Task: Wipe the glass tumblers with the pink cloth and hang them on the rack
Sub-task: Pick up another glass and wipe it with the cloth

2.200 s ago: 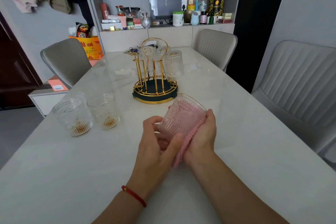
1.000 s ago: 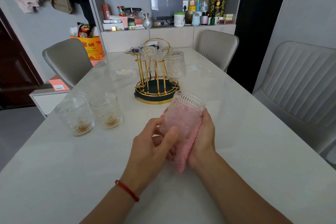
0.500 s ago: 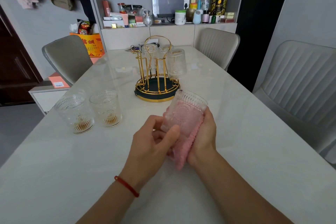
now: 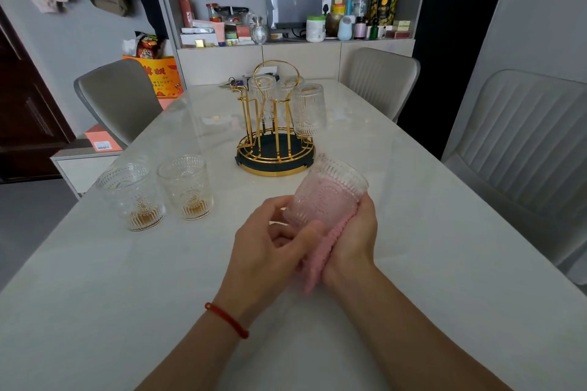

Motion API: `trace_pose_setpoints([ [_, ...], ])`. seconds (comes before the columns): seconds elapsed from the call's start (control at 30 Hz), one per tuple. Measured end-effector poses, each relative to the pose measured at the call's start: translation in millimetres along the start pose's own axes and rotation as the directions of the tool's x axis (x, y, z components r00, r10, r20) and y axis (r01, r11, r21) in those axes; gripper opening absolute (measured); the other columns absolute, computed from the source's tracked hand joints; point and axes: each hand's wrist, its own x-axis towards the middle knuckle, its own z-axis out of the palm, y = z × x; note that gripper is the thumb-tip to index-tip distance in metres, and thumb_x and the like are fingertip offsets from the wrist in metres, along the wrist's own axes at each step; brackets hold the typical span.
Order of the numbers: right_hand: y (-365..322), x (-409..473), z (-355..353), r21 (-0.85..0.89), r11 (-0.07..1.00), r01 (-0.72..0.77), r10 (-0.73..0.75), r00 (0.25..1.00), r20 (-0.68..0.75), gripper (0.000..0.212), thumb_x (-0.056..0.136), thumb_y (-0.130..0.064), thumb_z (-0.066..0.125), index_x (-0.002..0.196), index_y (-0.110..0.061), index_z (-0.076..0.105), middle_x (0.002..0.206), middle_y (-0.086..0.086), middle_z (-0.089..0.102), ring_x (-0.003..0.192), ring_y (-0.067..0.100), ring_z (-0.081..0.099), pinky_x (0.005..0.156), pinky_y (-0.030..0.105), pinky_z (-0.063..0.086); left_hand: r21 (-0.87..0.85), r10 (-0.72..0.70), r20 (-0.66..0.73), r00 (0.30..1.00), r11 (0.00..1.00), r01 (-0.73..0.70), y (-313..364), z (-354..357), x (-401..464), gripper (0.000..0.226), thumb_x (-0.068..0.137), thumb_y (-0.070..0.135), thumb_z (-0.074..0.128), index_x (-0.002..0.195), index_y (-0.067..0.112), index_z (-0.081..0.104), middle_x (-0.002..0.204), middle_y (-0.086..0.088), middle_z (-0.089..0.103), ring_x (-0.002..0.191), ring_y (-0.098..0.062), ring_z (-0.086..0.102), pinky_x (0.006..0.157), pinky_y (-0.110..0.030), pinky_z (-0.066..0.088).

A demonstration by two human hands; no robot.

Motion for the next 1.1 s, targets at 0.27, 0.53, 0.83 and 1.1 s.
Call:
trace_pose_setpoints([
  [0.27, -3, -4, 4, -0.012, 1.000, -0.012, 0.012, 0.999, -0.031, 0.073, 0.097, -0.072, 0.032, 0.130, -0.019, 0.069, 0.115, 0.023, 0.076, 0.105, 0.045, 0.070, 0.088, 0.054, 0.058, 0.086, 0.015, 0.050, 0.999, 0.996, -0.019, 0, 1, -3, 0.054, 0.087, 0.057, 0.059, 0.134, 0.029, 0.057, 0.112, 0.004, 0.069, 0.094, -0.007, 0.071, 0.074, -0.026, 0.062],
  [0.53, -1, -5, 3, 0.048, 0.999, 0.022, -0.022, 1.000, 0.007, 0.072, 0.099, -0.068, 0.033, 0.131, -0.013, 0.068, 0.112, 0.024, 0.076, 0.099, 0.045, 0.072, 0.082, 0.053, 0.061, 0.001, 0.001, -0.066, 0.998, 1.000, -0.001, 3, -4, 3, 0.038, 0.082, 0.039, 0.080, 0.110, 0.015, 0.073, 0.095, -0.010, 0.075, 0.080, -0.023, 0.075, 0.068, -0.035, 0.063],
  [0.83, 10, -3, 7, 0.050, 0.997, 0.053, -0.057, 0.995, 0.082, 0.072, 0.098, -0.063, 0.035, 0.132, -0.009, 0.067, 0.118, 0.025, 0.073, 0.099, 0.041, 0.069, 0.080, 0.045, 0.058, -0.157, -0.042, -0.160, 0.986, 0.988, 0.017, 6, -16, -1, 0.019, 0.104, 0.000, 0.048, 0.108, 0.010, 0.063, 0.090, -0.017, 0.075, 0.073, -0.023, 0.076, 0.061, -0.027, 0.060],
  [1.1, 11, -2, 4, 0.045, 0.992, 0.117, -0.117, 0.993, -0.004, 0.065, 0.100, -0.062, 0.036, 0.127, -0.013, 0.069, 0.119, 0.025, 0.074, 0.115, 0.050, 0.066, 0.105, 0.067, 0.049, -0.009, 0.019, -0.096, 0.995, 1.000, -0.020, -6, 0, -7, 0.059, 0.071, 0.049, 0.086, 0.120, 0.024, 0.063, 0.105, 0.004, 0.074, 0.092, -0.012, 0.074, 0.076, -0.023, 0.060],
])
